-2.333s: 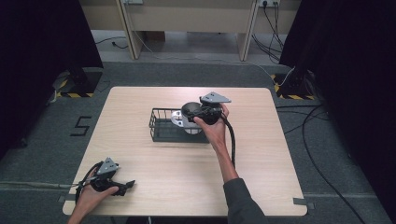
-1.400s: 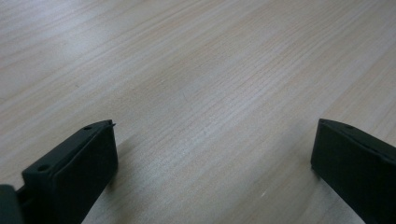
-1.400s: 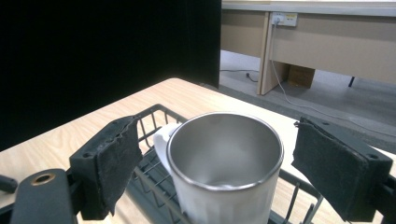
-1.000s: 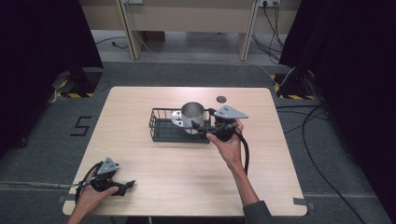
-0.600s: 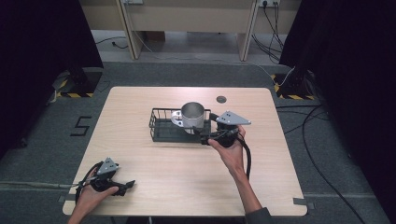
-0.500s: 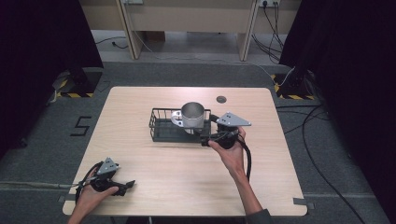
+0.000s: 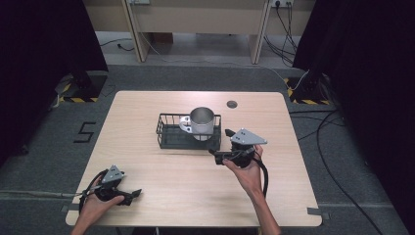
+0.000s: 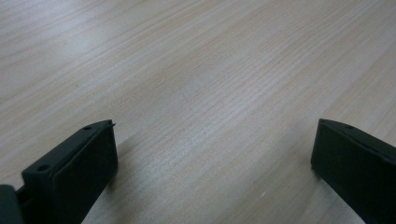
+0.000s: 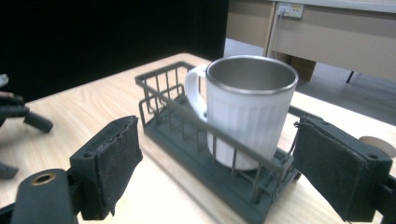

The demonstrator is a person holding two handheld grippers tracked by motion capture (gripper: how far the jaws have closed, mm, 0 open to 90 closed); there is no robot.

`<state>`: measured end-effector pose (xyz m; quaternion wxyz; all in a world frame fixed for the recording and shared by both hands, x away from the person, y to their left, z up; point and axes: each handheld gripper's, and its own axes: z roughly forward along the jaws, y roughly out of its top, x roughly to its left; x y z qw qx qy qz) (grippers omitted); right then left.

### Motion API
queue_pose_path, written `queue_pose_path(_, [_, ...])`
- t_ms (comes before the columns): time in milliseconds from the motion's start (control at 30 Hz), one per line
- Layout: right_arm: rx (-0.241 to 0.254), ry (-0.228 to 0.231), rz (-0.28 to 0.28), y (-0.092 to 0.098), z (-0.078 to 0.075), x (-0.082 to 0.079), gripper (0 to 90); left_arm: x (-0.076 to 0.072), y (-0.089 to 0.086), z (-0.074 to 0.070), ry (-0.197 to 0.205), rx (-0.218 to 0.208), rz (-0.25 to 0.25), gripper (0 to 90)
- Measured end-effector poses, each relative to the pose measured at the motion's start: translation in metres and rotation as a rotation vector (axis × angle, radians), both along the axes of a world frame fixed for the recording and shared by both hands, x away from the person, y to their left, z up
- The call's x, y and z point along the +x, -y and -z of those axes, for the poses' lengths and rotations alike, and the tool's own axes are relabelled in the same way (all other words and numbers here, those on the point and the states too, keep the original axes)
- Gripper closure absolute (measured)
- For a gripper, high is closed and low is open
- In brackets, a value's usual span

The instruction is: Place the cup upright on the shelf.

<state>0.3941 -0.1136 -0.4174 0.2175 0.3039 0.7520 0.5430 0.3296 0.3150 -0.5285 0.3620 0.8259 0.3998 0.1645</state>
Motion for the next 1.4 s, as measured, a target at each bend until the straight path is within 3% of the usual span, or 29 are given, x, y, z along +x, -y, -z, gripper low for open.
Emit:
queue_pose_path(533, [-0.010,-0.004,-0.023,0.001,0.025,-0.030,14.9,0.000,0.000,0.000,0.000,0.001,0.001,0.0])
queue_pose_path(633, [0.007,-0.008,-0.030,0.001,0.032,-0.035,15.0,0.000,0.000,0.000,0.000,0.000,0.001,0.0])
queue_pose_path(767, [-0.019,-0.025,-0.031,0.000,0.039,-0.037,15.0,0.000,0.000,0.000,0.000,0.000,0.001,0.0])
queue_pose_path(1233, [-0.023,-0.080,-0.017,0.008,0.062,-0.046,15.0,0.000,0.000,0.000,0.000,0.001,0.005,0.0])
queue_pose_path(1333, [-0.056,-0.082,-0.009,0.007,0.065,-0.048,15.1,0.000,0.000,0.000,0.000,0.001,0.006,0.0])
queue_pose_path(1400, [-0.045,-0.091,-0.017,0.007,0.067,-0.050,15.1,0.000,0.000,0.000,0.000,0.001,0.007,0.0])
